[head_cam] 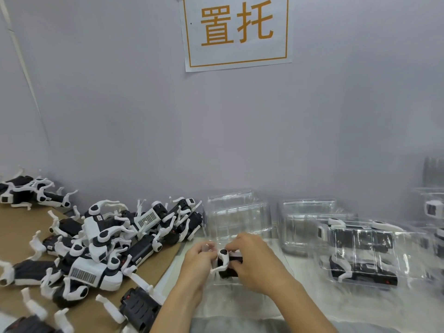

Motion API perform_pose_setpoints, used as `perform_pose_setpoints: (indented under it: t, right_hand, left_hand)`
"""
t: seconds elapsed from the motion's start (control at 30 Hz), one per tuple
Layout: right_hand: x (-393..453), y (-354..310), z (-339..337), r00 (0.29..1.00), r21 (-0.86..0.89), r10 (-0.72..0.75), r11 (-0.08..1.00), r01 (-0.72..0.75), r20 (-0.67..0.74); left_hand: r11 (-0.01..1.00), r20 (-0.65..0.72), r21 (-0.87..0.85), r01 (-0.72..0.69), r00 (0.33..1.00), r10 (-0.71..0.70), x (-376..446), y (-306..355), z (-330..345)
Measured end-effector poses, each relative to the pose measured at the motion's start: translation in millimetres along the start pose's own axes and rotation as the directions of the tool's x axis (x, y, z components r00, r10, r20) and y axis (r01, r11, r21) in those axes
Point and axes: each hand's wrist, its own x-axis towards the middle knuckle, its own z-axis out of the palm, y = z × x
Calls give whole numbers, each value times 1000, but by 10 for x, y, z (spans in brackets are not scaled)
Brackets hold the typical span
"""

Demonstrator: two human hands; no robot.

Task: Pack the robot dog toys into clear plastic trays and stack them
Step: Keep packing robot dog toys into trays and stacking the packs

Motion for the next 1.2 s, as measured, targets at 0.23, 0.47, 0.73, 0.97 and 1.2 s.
perform_pose_setpoints:
  t: [0.23, 0.47, 0.73, 0.97, 1.2]
  right_hand:
    - [22, 5, 28, 1000, -9, 9, 1000, -9, 1]
    - [25, 17, 42, 998, 45, 46, 998, -47, 31]
    - [-13, 34, 5, 1000, 175, 9, 985, -7, -8]
    - [-11, -103, 4, 998, 220, -44, 975, 36, 34]
    - [15, -173, 93, 1000, 61, 25, 998, -25, -4]
  left_hand:
    - [1000, 0, 15, 8, 1000, -8, -9, 8, -9]
    - [996, -52, 83, 15, 999, -11, -13, 43, -1]
    - [997, -44, 79, 10, 999, -6, -62, 65, 0]
    - [995, -41, 99, 3, 999, 1, -113, 103, 0]
    - [995, -50, 98, -12, 999, 16, -145, 119, 4]
